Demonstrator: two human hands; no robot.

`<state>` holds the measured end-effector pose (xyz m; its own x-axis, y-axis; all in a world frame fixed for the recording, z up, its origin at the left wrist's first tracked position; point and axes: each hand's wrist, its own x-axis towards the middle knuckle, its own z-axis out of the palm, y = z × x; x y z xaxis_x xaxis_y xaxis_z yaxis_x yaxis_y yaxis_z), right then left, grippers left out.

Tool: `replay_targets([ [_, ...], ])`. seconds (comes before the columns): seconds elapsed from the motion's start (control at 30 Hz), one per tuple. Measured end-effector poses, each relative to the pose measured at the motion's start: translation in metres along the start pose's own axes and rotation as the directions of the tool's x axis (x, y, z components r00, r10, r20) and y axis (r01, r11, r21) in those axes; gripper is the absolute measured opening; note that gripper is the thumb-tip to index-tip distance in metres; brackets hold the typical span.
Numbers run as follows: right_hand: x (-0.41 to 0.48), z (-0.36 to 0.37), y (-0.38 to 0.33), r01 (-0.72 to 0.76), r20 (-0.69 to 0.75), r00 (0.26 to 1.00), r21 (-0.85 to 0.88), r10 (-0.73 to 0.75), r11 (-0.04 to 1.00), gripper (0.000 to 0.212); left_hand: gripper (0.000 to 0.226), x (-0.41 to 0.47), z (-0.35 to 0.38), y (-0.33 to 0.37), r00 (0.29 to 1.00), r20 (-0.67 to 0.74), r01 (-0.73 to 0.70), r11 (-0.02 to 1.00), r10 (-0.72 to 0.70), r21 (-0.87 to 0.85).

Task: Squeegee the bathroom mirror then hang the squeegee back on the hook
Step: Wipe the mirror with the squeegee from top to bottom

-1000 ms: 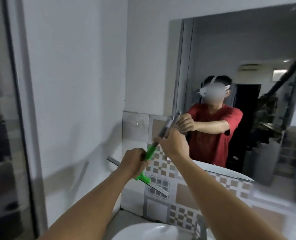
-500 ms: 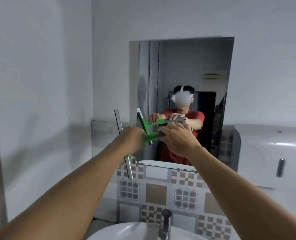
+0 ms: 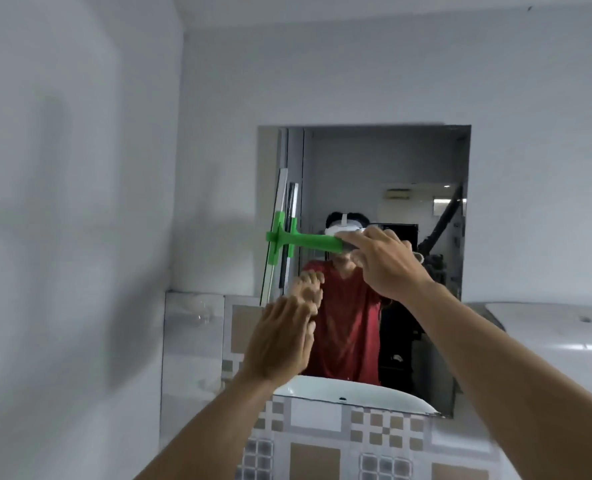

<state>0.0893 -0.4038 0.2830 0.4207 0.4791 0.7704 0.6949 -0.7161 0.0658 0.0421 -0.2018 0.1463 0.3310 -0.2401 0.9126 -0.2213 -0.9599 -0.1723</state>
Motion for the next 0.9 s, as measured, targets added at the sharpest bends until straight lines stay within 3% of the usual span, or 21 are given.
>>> replay_targets([
  [0.13,0.031,-0.006,0.005,-0.024,-0.011,1.000,-0.046,0.024,0.999,0.058,0.056,-0.004,0.033,-0.023,0.959,0.254,0.104,0.989,-0.128,0.105],
  [0.23,0.054,-0.013,0.011,-0.044,-0.010,0.999,-0.072,0.043,0.996,0.062,0.088,0.016,0.044,-0.037,0.942,0.299,0.122,0.985,-0.152,0.118],
  [0.3,0.066,-0.016,0.017,-0.046,-0.017,0.999,-0.102,0.044,0.994,0.062,0.096,0.029,0.049,-0.045,0.937,0.317,0.103,0.983,-0.147,0.151],
  [0.47,0.092,-0.020,0.022,-0.017,-0.013,1.000,-0.155,0.015,0.988,0.065,0.094,0.035,0.065,-0.054,0.914,0.379,0.084,0.980,-0.147,0.178],
  [0.9,0.120,-0.019,0.010,0.022,0.012,1.000,-0.248,-0.020,0.969,0.072,0.090,0.032,0.077,-0.061,0.936,0.332,0.087,0.990,-0.121,0.114],
])
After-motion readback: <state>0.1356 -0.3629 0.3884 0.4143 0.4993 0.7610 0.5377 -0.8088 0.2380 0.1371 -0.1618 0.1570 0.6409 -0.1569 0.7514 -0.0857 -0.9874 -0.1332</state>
